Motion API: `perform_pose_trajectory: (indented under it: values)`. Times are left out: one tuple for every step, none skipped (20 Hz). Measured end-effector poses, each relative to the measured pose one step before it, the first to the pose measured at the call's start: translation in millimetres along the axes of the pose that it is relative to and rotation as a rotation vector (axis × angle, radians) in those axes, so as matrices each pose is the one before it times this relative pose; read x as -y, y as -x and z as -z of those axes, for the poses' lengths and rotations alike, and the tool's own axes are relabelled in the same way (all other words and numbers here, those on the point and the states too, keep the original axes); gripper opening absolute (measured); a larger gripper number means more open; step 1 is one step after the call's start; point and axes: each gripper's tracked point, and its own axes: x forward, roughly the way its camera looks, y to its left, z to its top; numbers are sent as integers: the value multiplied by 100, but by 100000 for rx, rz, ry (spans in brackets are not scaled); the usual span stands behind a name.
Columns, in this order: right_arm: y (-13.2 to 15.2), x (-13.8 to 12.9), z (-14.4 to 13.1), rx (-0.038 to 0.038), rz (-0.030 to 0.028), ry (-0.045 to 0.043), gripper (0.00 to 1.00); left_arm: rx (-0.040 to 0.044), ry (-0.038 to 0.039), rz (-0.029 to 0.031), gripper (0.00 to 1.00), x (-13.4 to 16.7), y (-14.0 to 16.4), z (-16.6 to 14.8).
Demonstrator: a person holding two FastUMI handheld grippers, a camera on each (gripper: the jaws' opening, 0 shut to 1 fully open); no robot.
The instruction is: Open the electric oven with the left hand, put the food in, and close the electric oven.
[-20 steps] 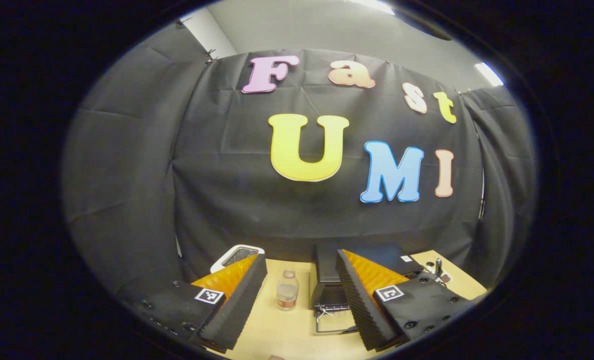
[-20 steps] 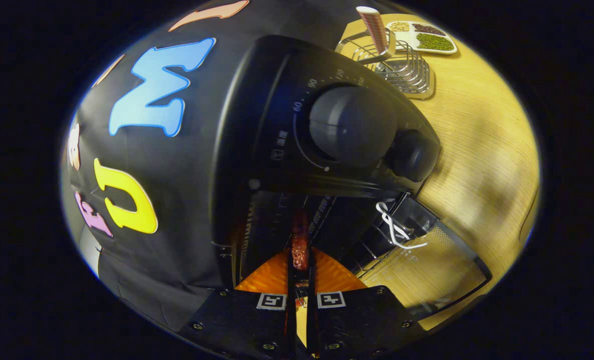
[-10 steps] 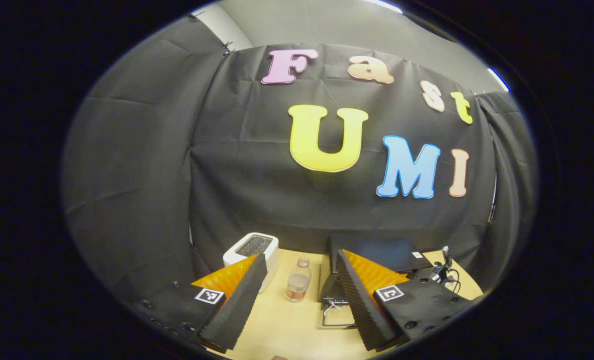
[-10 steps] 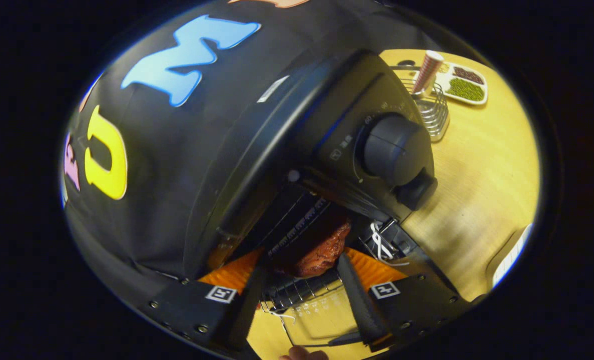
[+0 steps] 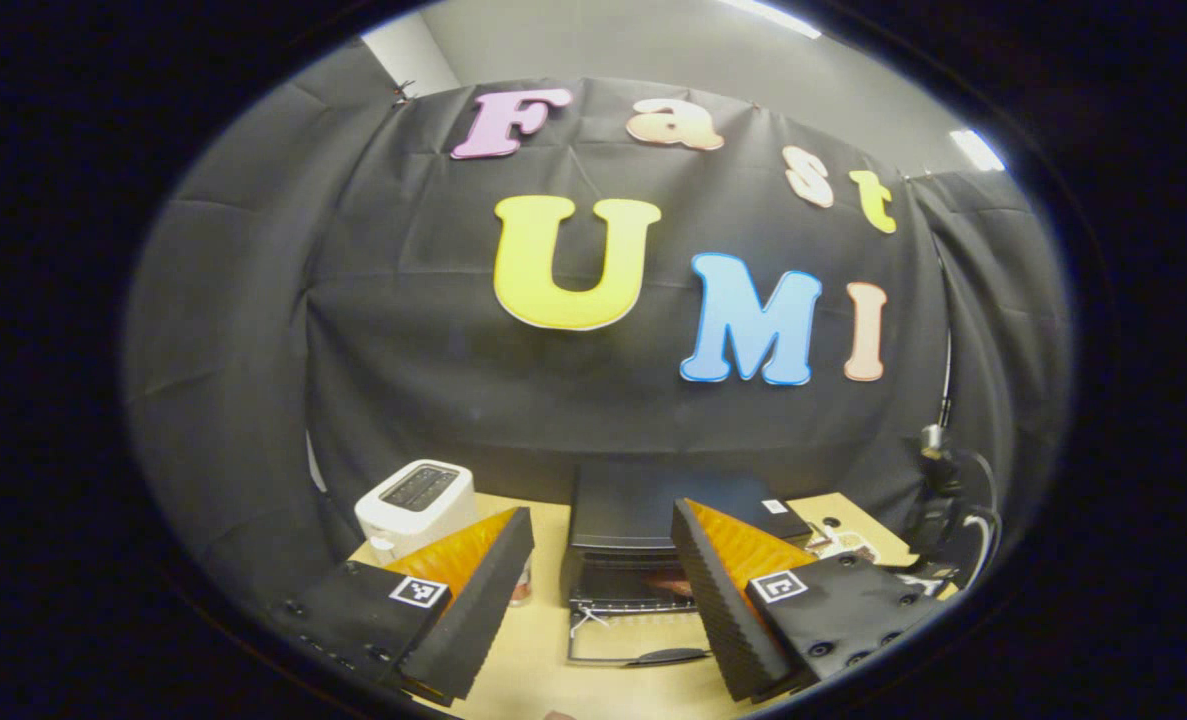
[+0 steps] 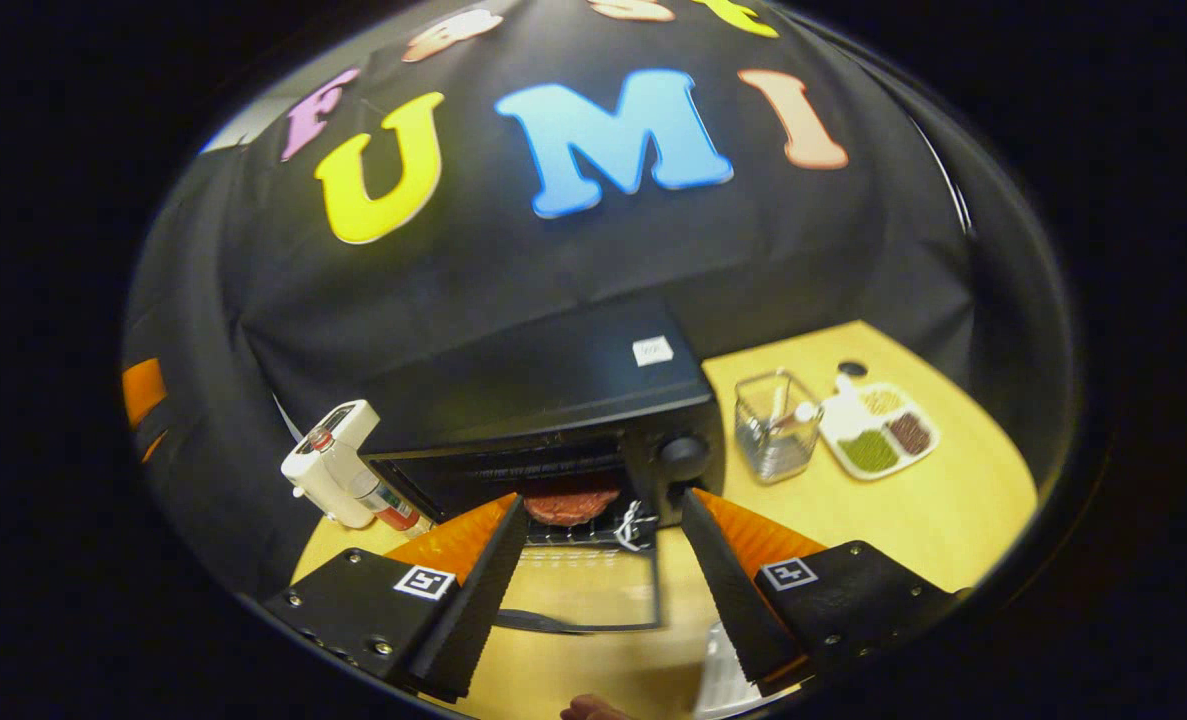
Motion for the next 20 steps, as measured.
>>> perform_pose_trajectory:
  values:
    - [1604, 530, -1419, 4296, 86, 4066, 95, 1345, -1162, 860, 94, 905, -91, 145]
    - [1316, 818, -1270, 3785, 641, 2604, 95, 1458, -1071, 766, 91, 932, -89, -147]
    - [977, 1249, -1496, 3461, 1055, 1376, 95, 1041, -721, 936, 91, 1096, -105, -2]
    - [1102, 870, -1305, 3248, 1386, 821, 95, 783, -321, 978, 92, 912, 0, -111]
    - [1006, 925, -1418, 3220, 1610, 944, 95, 1062, -182, 1232, 94, 1108, -83, 70]
    - [644, 1039, -1118, 2198, 2394, 1501, 95, 552, -172, 1069, 95, 891, -3, 104]
    - [1373, 1109, -415, 1570, 2791, 1517, 95, 250, -433, 967, 96, 865, -49, 172]
    - [655, 938, -623, 1530, 1425, -57, 95, -1153, -248, 704, 98, 809, 68, 751]
    - [884, 628, -421, 882, 1364, -723, 95, -2275, 265, 1219, 98, 988, -81, 1010]
    - [143, 735, -327, 604, 1853, -967, 96, -2554, 364, 1050, 98, 903, -331, 1324]
    - [0, 570, -103, 489, 1365, -971, 96, -2740, 425, 319, 98, 550, -239, 1175]
    - [124, 433, -266, 514, 1265, -908, 96, -4179, 641, 259, 94, 931, -1350, 1772]
    - [-7, 493, -70, 728, 786, -810, 96, -5029, 845, -333, 99, 259, -365, 1687]
    - [33, 342, -320, 708, 300, -374, 96, -5563, 1135, -98, 94, 197, -493, 1803]
    - [-961, 455, -788, 149, 320, 240, 96, -5698, 1311, -542, 94, 9, -724, 1809]
    - [-25, 173, 65, -483, -98, 839, 96, -8205, 776, -723, 94, -89, -676, 2457]
    - [-271, 100, 18, -255, 11, 676, 96, -8995, 1040, -809, 94, -155, -642, 2396]
    - [-208, 192, -148, 181, 154, 220, 96, -9807, 1782, -24, 94, -441, 452, 2835]
    - [-82, 148, -226, 332, -71, -388, 96, -7685, 2234, 684, 95, -56, -769, 2140]
    - [-165, 69, -117, -80, 84, -653, 96, -5547, 2649, -527, 99, 296, -1950, 1301]
